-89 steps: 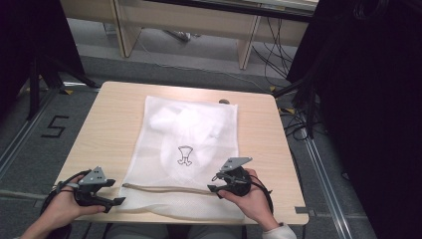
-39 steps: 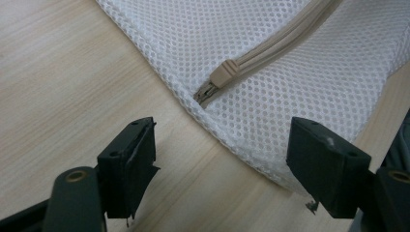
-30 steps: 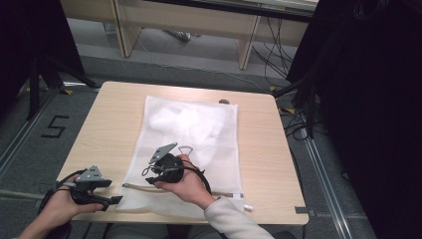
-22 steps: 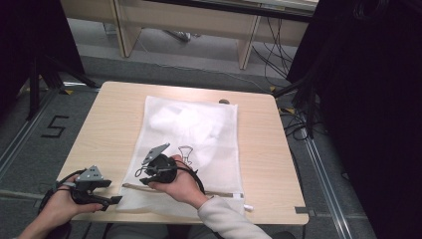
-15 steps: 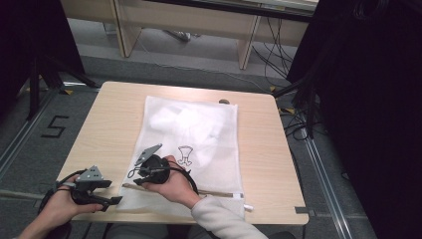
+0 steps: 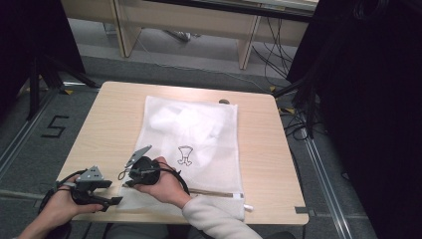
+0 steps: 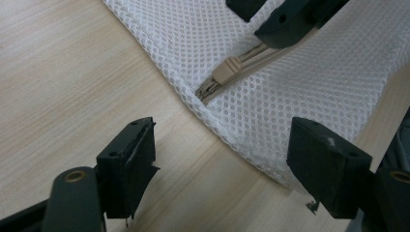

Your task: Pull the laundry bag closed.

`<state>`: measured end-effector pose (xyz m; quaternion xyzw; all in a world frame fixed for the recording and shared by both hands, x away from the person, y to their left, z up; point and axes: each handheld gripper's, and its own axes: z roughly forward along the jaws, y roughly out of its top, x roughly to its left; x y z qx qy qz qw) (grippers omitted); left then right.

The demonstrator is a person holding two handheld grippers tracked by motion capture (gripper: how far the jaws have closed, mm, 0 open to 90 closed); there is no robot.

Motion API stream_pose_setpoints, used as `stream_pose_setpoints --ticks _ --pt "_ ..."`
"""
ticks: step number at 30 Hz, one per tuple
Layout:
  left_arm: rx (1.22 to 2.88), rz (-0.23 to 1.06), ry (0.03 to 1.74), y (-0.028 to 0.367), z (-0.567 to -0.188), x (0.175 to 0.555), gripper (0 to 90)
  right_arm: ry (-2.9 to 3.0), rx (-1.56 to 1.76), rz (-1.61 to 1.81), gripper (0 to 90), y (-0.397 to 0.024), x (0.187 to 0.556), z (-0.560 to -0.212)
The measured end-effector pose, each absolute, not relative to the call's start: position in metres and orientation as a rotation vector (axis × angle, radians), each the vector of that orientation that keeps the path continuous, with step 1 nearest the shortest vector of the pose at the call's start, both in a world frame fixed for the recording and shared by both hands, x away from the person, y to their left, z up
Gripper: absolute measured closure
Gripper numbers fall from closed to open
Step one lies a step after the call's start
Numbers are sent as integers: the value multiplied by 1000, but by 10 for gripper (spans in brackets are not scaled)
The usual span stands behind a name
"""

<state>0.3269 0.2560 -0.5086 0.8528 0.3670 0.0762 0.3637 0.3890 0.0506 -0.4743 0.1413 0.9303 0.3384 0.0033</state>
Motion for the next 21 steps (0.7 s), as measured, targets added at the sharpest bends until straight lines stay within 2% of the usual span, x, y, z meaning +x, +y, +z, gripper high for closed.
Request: stream_pose_setpoints --ticks 21 --pt "2180 178 967 255 -509 326 252 2942 496 1044 750 65 393 -489"
